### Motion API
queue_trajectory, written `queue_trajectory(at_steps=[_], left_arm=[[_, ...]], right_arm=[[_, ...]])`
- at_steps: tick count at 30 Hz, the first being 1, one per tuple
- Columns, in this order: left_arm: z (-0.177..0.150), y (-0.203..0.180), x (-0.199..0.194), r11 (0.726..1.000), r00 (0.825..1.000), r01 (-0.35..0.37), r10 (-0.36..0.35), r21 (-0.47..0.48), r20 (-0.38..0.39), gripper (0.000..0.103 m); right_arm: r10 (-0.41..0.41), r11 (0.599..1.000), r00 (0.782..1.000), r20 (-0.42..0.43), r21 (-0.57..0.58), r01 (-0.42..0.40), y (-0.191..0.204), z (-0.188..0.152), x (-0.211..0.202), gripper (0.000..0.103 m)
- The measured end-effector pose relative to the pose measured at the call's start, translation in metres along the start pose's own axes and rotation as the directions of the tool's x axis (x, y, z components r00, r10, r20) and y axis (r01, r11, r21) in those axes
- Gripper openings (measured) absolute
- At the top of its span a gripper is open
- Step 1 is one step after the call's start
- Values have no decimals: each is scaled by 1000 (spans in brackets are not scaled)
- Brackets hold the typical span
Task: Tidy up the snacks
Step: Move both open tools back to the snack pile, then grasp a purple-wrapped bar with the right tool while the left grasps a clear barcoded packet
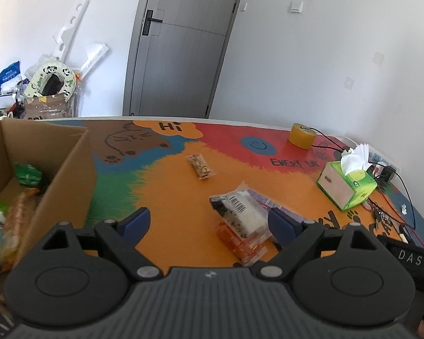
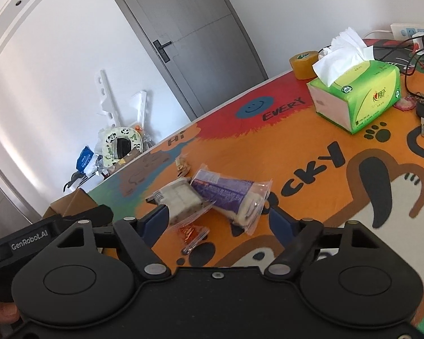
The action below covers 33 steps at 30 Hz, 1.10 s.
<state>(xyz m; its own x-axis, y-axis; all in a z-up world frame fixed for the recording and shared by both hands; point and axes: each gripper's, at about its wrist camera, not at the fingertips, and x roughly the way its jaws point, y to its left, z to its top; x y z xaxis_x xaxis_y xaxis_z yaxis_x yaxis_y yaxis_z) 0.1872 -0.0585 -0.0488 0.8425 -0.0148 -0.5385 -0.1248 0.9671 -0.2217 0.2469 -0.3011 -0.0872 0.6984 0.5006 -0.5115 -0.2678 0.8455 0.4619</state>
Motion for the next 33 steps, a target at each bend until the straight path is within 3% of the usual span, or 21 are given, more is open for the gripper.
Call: queue_trajectory(at_steps=[9, 21, 25, 27, 28, 29, 33], left_arm=[[5, -17, 35, 1000, 999, 3, -3, -9, -45, 87], [1, -26, 84, 999, 992, 1, -7, -46, -129, 72], [0, -28, 91, 998, 991, 23, -30, -59, -132, 59], [0, -28, 92, 997, 990, 31, -40, -67, -134, 48], [-1, -28, 93, 997, 989, 36, -45, -69, -138, 33], [-1, -28, 93, 997, 989, 38, -48, -69, -141, 27], [0, -25, 88, 997, 990, 38, -47, -71, -129, 24]], right_arm=[[-5, 1000, 1000, -1, 5, 5, -15, 21, 22, 72], [33, 999, 999, -42, -19, -34, -24, 34, 60, 59], [42, 999, 997, -66, -8, -43, -28, 32, 68, 52], [45, 999, 996, -77, -13, -46, -27, 30, 68, 52], [46, 999, 995, -83, -21, -48, -26, 28, 68, 52], [49, 998, 994, -93, -28, -51, -24, 27, 69, 52], [57, 996, 990, -128, -55, -64, -18, 22, 70, 52]])
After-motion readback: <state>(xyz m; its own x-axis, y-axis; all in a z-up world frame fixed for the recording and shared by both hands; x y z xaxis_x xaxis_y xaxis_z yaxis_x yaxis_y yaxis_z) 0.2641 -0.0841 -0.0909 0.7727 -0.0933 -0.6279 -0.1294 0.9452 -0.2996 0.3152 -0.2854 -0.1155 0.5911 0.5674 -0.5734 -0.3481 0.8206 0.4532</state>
